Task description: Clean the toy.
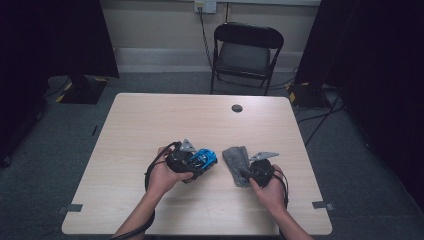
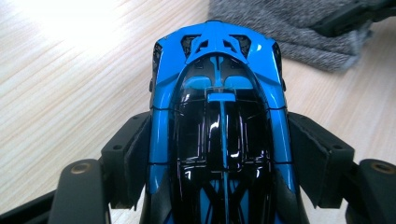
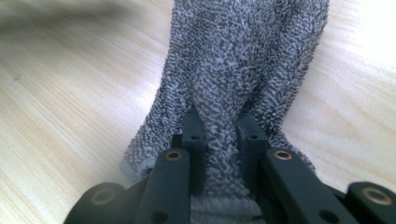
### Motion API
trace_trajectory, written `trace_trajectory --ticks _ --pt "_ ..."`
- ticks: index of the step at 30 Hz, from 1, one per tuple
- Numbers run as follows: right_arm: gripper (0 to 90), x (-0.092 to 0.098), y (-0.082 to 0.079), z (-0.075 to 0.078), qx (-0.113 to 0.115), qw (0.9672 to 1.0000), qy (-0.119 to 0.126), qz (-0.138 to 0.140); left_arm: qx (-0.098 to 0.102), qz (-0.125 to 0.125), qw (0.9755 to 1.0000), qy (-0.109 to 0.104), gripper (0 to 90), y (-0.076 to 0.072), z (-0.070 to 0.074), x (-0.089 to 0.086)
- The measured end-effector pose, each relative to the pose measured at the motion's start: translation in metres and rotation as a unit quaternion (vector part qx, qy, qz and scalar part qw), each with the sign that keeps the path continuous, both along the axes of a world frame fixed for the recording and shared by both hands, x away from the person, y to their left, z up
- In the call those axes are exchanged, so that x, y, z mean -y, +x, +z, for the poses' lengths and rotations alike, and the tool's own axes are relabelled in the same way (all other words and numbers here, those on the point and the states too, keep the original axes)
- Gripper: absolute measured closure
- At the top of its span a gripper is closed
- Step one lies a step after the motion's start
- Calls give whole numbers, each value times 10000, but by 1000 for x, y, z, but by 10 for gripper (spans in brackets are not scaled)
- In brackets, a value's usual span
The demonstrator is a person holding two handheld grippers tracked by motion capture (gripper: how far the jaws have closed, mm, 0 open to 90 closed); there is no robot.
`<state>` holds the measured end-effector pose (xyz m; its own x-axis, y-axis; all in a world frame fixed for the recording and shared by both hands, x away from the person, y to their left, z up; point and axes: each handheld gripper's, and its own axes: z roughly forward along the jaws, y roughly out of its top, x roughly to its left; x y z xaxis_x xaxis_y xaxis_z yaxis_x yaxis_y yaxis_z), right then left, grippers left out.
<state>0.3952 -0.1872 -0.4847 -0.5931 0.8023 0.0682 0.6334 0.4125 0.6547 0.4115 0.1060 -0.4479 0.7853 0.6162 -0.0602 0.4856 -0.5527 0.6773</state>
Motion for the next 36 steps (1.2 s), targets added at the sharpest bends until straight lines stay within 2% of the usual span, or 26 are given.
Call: trace_trajectory --ticks 3,5,8,9,11,12,14,15,17,22,26,32,36 --pt "789 3 12 5 -75 9996 247 63 6 -48 10000 -24 283 -1 0 2" --pt "790 3 15 6 -69 9995 294 114 -10 -78 10000 -24 283 -1 0 3" --pt "790 -3 27 19 -5 9987 440 244 35 -148 9999 8 283 -3 1 8" --pt "790 -3 27 19 -5 9987 440 244 35 -148 9999 8 283 -3 1 8" --pt "791 -11 33 27 -8 9975 490 516 31 -226 9997 29 283 -4 2 10" --pt "791 -18 36 32 -14 9958 572 714 47 -244 9997 35 283 -4 2 11" --pt "791 -25 38 37 6 9944 544 908 23 -273 9996 57 283 -4 2 11" --pt "791 -25 38 37 6 9944 544 908 23 -273 9996 57 283 -4 2 11" --pt "791 -35 41 40 -68 9915 460 1212 75 -260 9996 119 283 -4 3 9" --pt "791 -40 41 41 -105 9892 508 1369 129 -221 9996 69 283 -4 3 2" --pt "792 -41 38 45 -93 9857 676 1543 160 -171 9997 50 283 -3 5 -3" --pt "792 -40 31 47 -74 9827 864 1639 270 -79 9996 2 283 -1 7 -7" --pt "792 -40 26 45 -116 9813 958 1666 247 -9 9997 0 283 0 5 -9"
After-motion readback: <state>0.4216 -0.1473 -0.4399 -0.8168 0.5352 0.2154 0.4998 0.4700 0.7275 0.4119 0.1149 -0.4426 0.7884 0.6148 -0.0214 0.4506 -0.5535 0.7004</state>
